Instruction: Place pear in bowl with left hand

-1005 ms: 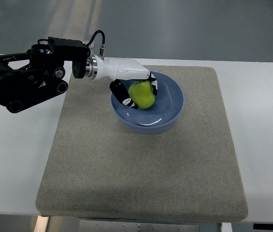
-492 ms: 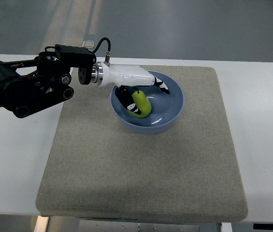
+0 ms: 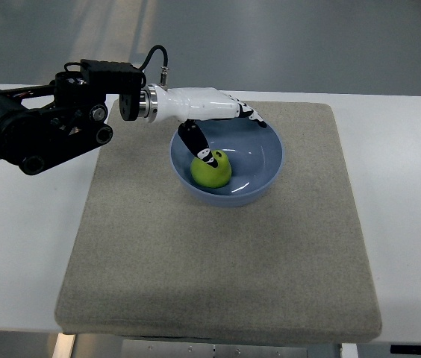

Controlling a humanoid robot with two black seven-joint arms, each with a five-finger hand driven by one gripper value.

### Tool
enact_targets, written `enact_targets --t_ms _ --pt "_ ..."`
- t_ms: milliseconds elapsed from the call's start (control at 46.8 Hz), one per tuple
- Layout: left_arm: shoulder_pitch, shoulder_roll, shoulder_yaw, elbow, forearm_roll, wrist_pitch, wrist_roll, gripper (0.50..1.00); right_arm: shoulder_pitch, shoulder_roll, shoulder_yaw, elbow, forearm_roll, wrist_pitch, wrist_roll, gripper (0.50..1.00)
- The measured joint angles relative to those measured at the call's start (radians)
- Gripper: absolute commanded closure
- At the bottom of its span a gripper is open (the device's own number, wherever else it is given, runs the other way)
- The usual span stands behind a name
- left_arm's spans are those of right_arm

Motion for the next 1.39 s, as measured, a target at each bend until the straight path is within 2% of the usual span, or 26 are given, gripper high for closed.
enact_targets --t_ms 299,492,641,877,1176,1283,1390 --pt "-0.010 0.003 -0.138 0.181 -0.011 0.007 0.002 0.542 0.000 0.000 0.000 0.000 0.000 0.000 0.000 0.574" --pt "0.002 0.008 -0.157 0.286 -0.076 0.053 0.002 0.536 0.000 0.000 0.000 0.000 0.000 0.000 0.000 0.574" --pt "0.004 0.003 -0.157 0.365 -0.220 0.110 0.002 0.508 0.000 0.000 0.000 0.000 0.000 0.000 0.000 0.574" --pt "0.014 -0.018 -0.144 0.461 -0.496 0.245 0.004 0.508 0.000 0.000 0.000 0.000 0.000 0.000 0.000 0.574" --pt "0.031 -0.105 -0.151 0.653 -0.778 0.258 0.046 0.508 0.000 0.000 0.000 0.000 0.000 0.000 0.000 0.574" --pt "0.036 -0.120 -0.151 0.683 -0.910 0.264 0.083 0.508 0.000 0.000 0.000 0.000 0.000 0.000 0.000 0.574" --pt "0.037 -0.130 -0.150 0.686 -1.004 0.303 0.099 0.508 0.000 0.000 0.000 0.000 0.000 0.000 0.000 0.574"
